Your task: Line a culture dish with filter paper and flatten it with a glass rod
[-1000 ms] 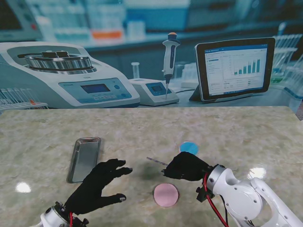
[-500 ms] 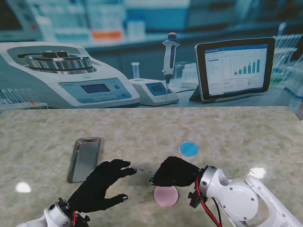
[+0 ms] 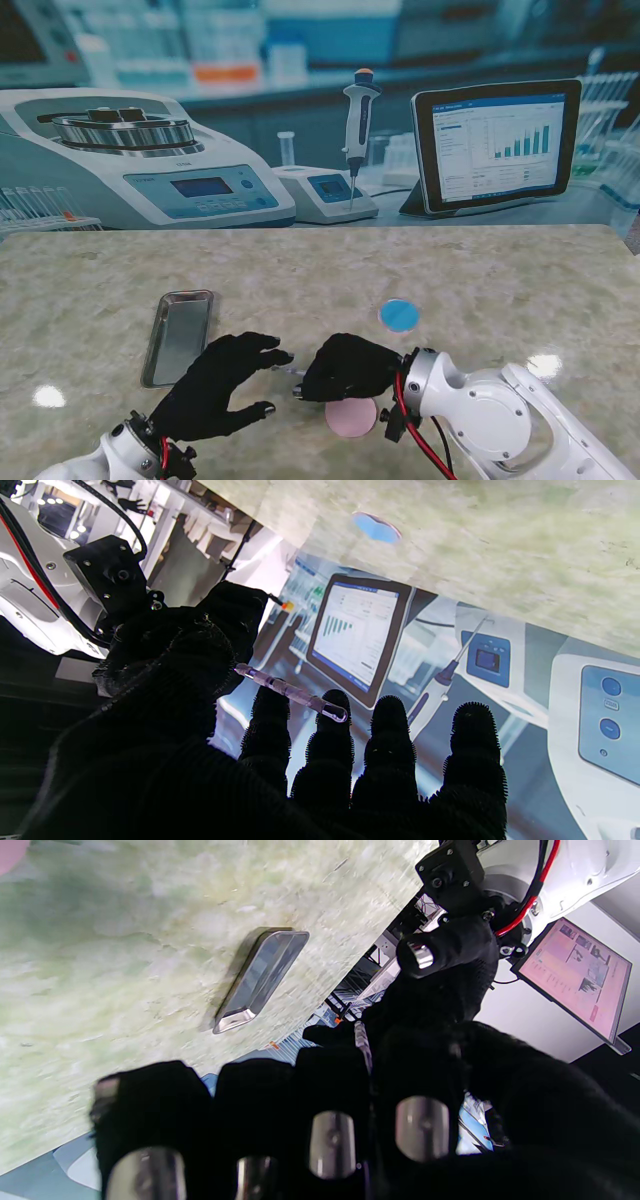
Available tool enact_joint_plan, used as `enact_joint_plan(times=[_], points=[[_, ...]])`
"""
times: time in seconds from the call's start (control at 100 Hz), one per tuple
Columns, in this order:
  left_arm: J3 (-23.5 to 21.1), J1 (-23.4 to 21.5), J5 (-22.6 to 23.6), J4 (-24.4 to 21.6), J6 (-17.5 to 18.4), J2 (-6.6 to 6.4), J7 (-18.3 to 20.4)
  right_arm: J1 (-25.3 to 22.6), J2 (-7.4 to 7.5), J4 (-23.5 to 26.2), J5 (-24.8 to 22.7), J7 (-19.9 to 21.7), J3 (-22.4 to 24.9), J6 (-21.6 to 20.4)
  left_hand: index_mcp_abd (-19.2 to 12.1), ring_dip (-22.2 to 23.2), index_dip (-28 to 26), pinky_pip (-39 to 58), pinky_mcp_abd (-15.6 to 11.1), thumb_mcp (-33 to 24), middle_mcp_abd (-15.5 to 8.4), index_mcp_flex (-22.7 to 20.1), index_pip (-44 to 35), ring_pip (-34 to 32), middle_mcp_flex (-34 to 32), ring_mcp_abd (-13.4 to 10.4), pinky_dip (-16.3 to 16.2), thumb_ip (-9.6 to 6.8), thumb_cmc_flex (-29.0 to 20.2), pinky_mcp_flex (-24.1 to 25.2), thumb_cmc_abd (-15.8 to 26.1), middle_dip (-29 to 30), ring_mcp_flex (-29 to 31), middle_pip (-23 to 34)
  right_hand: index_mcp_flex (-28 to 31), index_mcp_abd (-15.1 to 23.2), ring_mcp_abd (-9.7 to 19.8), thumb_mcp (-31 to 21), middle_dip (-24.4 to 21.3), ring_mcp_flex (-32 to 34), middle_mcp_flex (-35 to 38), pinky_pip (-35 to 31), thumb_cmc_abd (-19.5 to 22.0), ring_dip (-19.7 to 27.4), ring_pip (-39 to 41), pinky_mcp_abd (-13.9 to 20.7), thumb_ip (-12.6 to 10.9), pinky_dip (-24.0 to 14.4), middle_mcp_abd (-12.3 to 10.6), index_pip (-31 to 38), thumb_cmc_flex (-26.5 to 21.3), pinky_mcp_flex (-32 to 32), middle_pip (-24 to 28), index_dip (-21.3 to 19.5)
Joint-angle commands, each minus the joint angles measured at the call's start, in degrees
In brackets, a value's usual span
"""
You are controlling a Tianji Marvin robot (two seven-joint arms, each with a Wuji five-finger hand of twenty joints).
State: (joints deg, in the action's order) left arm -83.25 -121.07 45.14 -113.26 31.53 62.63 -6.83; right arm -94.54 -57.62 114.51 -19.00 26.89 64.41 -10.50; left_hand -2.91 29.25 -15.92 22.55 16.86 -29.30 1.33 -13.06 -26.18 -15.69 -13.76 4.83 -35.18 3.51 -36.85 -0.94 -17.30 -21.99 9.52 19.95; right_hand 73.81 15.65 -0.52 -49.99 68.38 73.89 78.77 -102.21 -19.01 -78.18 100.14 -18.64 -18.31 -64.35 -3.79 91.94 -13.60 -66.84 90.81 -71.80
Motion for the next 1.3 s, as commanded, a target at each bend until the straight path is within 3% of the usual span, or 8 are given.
enact_joint_plan(times=[0.0, 0.42, 0.51, 0.58, 0.76, 1.09, 1.18, 1.29], points=[[0.1, 0.0, 0.2, 0.1, -0.6, 0.07, -0.2, 0.0, -0.07, 0.4, 0.2, 0.3, -0.6, 0.0, -1.0, 1.0, -1.1, 3.3, -1.6, -2.0, -1.5, -0.3, -1.5, -1.5, -0.7, 0.0, -0.7, 1.23, -1.0, 0.1, -1.0, -1.3, 1.3, 1.0, 4.0, -5.7, 9.6, 0.9, 0.9, 1.4, 3.8, -17.8, 2.9, -1.8, 5.8, 0.1, -0.8, -1.3, -2.0, 3.1, 0.4, -2.3, 9.1, -0.4], [0.9, 0.8, -0.2, 0.3, -2.1, 0.23, -1.0, 2.2, 0.07, -0.2, 0.6, 0.6, -3.6, -0.4, -1.0, 3.5, -7.5, 9.7, -0.3, -1.7, -0.7, -3.8, -12.9, -7.3, -4.9, 1.4, -0.3, 1.16, -1.9, -0.6, -0.5, -4.6, 3.7, 4.8, 4.0, -5.6, 9.7, 1.3, 0.9, 1.4, 3.8, -17.8, 3.2, -1.7, 5.8, 0.2, -0.5, -1.3, -2.0, 2.9, 0.2, -2.3, 9.0, -0.4], [0.9, 0.9, 0.0, 0.3, -2.3, 0.23, -1.0, 2.9, 0.07, -0.7, 0.8, 0.7, -4.4, -0.5, -1.4, 5.9, -13.8, 13.5, 0.3, -2.7, -0.7, -3.9, -21.5, -11.2, -7.2, 1.9, -0.8, 1.26, -1.3, -1.2, -0.9, -8.3, 5.1, 8.6, 4.0, -5.6, 9.7, 1.4, 0.9, 1.4, 3.8, -17.8, 3.3, -1.7, 5.8, 0.3, -0.5, -1.3, -2.0, 2.9, 0.2, -2.3, 8.9, -0.4], [1.0, 1.0, 0.1, 0.3, -2.4, 0.2, -1.0, 3.6, 0.03, -1.1, 1.1, 0.6, -5.0, -0.4, -2.4, 8.0, -18.6, 17.1, 0.8, 1.5, -0.4, -5.3, -28.4, -14.7, -9.6, 2.5, -1.3, 3.43, -4.4, -1.9, -2.2, -11.4, 6.5, 11.5, 4.0, -5.6, 9.7, 1.4, 0.9, 1.4, 3.8, -17.8, 3.2, -1.7, 5.8, 0.3, -0.5, -1.3, -2.1, 2.9, 0.2, -2.3, 8.9, -0.4], [1.3, 1.2, -0.4, 0.3, -3.5, 0.26, -0.9, 4.9, -0.04, -2.1, 1.9, 0.5, -6.4, -0.5, -5.5, 18.3, -32.0, 32.0, 1.8, 9.4, -0.4, -7.7, -42.3, -31.6, -16.5, 4.6, -6.2, 2.52, -6.9, -5.0, -2.0, -22.2, 10.8, 23.4, 4.0, -5.6, 9.7, 1.5, 0.9, 1.4, 3.8, -17.8, 3.3, -1.7, 5.8, 0.3, -0.5, -1.3, -2.1, 2.8, 0.1, -2.3, 8.9, -0.4], [1.9, 1.6, -1.9, 0.6, -4.1, 0.38, -0.8, 5.6, -0.11, -2.9, 2.7, 0.1, -7.7, -1.1, -5.5, 34.3, -52.1, 52.8, 4.9, 2.6, -0.5, -18.6, -48.3, -55.9, -29.4, 6.0, -14.7, 3.52, -0.5, -11.6, -1.6, -38.2, 21.2, 44.1, 4.0, -5.6, 9.7, 1.6, 0.8, 1.4, 3.8, -17.8, 3.3, -1.6, 5.8, 0.4, -0.4, -1.3, -2.1, 2.7, 0.2, -2.3, 8.7, -0.4], [1.7, 1.6, -2.0, 0.5, -4.1, 0.27, -0.2, 6.1, -0.12, -3.2, 2.7, 0.2, -8.2, -0.7, -5.4, 34.6, -51.1, 53.1, 5.4, 1.9, 0.1, -18.9, -47.5, -55.8, -29.9, 6.8, -15.4, 3.77, 0.4, -12.1, -1.7, -37.7, 21.8, 43.2, 3.9, -5.5, 9.9, 1.8, 0.8, 1.5, 3.8, -17.8, 3.5, -1.6, 5.7, 0.5, -0.3, -1.2, -2.1, 2.5, 0.1, -2.3, 8.6, -0.4], [1.3, 1.5, -1.4, 0.3, -3.7, 0.11, 0.5, 6.5, -0.24, -3.3, 1.9, -0.1, -8.6, 0.2, -5.9, 31.2, -42.0, 52.9, 5.5, 5.1, 1.9, -17.4, -44.1, -54.0, -29.1, 8.1, -15.3, 3.66, -1.2, -12.4, -1.8, -33.7, 20.9, 36.8, 3.9, -5.4, 10.0, 2.0, 0.8, 1.5, 3.8, -17.8, 3.7, -1.6, 5.7, 0.6, -0.1, -1.2, -2.2, 2.3, 0.1, -2.4, 8.4, -0.4]])
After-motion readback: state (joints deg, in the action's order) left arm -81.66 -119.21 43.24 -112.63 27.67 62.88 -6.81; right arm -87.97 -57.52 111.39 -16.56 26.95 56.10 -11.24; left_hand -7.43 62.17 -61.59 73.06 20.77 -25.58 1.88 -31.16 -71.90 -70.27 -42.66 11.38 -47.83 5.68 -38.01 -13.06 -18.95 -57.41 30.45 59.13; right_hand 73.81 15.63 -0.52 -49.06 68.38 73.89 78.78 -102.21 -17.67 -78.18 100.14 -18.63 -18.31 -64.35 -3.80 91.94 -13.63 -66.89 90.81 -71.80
